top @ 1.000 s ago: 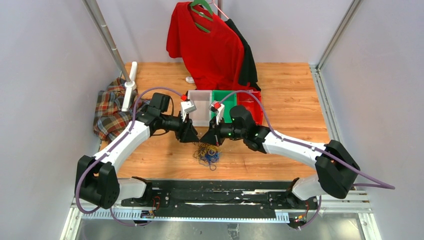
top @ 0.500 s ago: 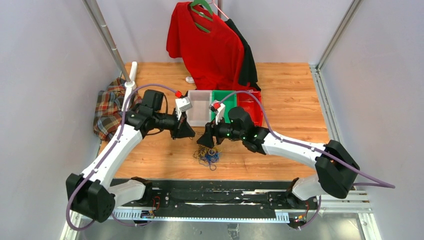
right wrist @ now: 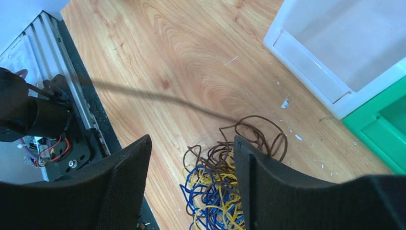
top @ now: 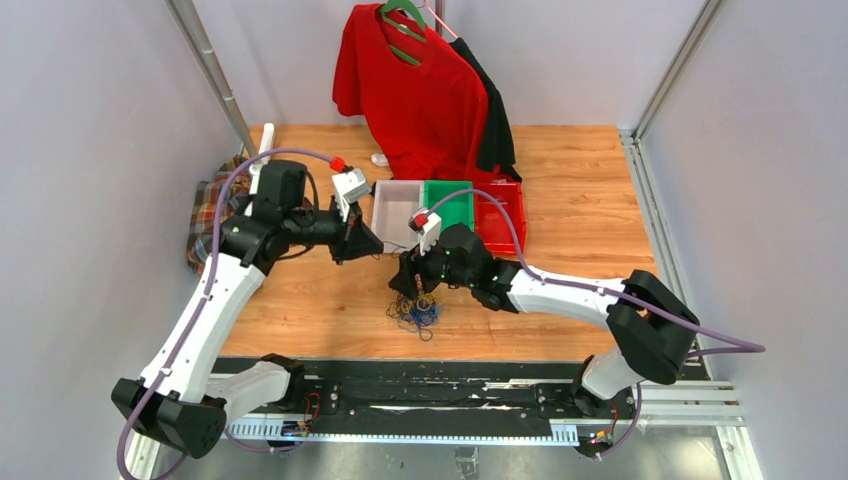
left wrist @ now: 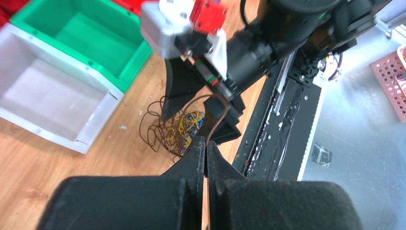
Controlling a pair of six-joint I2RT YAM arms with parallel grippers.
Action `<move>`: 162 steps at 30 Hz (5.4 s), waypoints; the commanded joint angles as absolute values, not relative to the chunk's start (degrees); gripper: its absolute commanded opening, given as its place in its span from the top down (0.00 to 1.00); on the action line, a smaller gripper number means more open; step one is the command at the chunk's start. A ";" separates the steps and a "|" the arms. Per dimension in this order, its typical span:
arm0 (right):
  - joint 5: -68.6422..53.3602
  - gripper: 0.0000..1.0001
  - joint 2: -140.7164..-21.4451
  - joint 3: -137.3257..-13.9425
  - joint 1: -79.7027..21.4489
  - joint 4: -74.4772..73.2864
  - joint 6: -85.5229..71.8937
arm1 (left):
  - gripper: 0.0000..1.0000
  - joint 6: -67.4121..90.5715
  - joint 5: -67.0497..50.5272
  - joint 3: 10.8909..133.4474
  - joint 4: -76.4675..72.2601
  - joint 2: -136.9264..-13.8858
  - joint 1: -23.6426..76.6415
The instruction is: Untangle the cables
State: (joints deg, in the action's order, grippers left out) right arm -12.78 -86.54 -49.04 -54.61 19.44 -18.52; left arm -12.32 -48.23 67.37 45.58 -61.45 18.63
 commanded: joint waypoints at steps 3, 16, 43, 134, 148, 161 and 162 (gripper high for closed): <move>-10.11 0.38 -86.02 -49.61 -55.53 20.98 -17.49 | 0.99 -10.44 -45.92 75.95 49.13 -60.82 19.03; -4.10 0.31 -77.89 -44.98 -55.29 19.26 -16.15 | 0.99 -10.47 -40.20 87.54 50.05 -59.83 19.06; -7.47 0.25 -89.27 -55.38 -55.48 19.83 -14.61 | 1.00 -9.52 -37.64 92.35 50.45 -59.92 19.07; -13.35 0.29 -99.28 -67.53 -64.41 14.84 -6.82 | 1.00 -20.36 -1.30 125.21 33.30 -64.45 19.07; -7.43 0.99 -94.07 -70.29 -60.24 13.92 -7.16 | 0.99 -13.50 2.17 84.06 35.70 -45.27 19.07; -12.13 0.99 -89.47 -66.44 -59.15 19.83 -15.18 | 0.82 -1.41 -19.02 42.71 26.78 -24.98 19.06; -12.35 0.99 -89.31 -66.57 -59.15 19.94 -15.52 | 0.81 -1.33 -21.20 42.18 26.97 -25.26 19.07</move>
State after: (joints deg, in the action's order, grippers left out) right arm -10.31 -89.91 -67.02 -59.42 16.82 -11.90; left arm -5.06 -9.30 43.81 34.70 -27.40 18.70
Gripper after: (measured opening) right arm 0.012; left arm 0.170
